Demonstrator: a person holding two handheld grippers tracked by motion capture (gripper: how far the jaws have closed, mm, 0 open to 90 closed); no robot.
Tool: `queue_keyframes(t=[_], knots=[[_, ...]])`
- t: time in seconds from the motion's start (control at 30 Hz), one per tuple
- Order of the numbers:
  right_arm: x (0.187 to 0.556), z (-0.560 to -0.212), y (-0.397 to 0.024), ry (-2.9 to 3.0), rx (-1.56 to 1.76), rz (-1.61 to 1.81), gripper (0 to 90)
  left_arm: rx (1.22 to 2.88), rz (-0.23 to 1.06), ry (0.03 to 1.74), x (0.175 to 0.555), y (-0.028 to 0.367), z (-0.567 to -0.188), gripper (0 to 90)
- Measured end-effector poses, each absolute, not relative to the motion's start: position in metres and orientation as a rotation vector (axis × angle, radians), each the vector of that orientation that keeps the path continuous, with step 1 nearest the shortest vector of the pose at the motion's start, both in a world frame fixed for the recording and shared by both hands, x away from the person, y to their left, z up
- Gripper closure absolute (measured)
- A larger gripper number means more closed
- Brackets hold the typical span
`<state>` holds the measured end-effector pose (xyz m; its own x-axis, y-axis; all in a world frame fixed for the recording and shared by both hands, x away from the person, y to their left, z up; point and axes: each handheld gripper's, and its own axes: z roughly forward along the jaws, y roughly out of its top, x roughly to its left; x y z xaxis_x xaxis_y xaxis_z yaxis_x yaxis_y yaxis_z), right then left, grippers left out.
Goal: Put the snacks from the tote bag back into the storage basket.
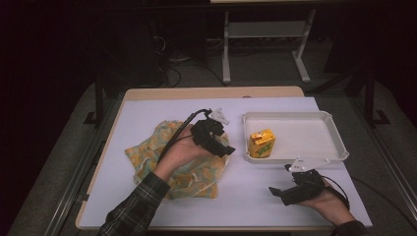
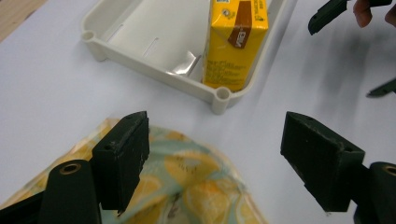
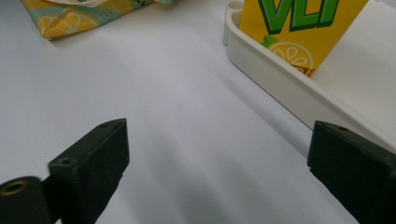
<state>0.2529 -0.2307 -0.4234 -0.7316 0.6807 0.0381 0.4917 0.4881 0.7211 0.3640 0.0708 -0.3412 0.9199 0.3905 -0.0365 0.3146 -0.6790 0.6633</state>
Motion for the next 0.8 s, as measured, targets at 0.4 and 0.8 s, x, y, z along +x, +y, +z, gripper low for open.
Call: queue_keyframes(t=[0.4,0.8], knots=[[0.254,-0.422,-0.231,2.473,1.018,1.074,8.4,2.313,0.186,0.534,0.346,0.123,-0.344,23.3],[0.254,-0.421,-0.233,2.479,1.029,1.089,24.3,2.285,0.264,0.595,0.327,0.181,-0.352,23.1]])
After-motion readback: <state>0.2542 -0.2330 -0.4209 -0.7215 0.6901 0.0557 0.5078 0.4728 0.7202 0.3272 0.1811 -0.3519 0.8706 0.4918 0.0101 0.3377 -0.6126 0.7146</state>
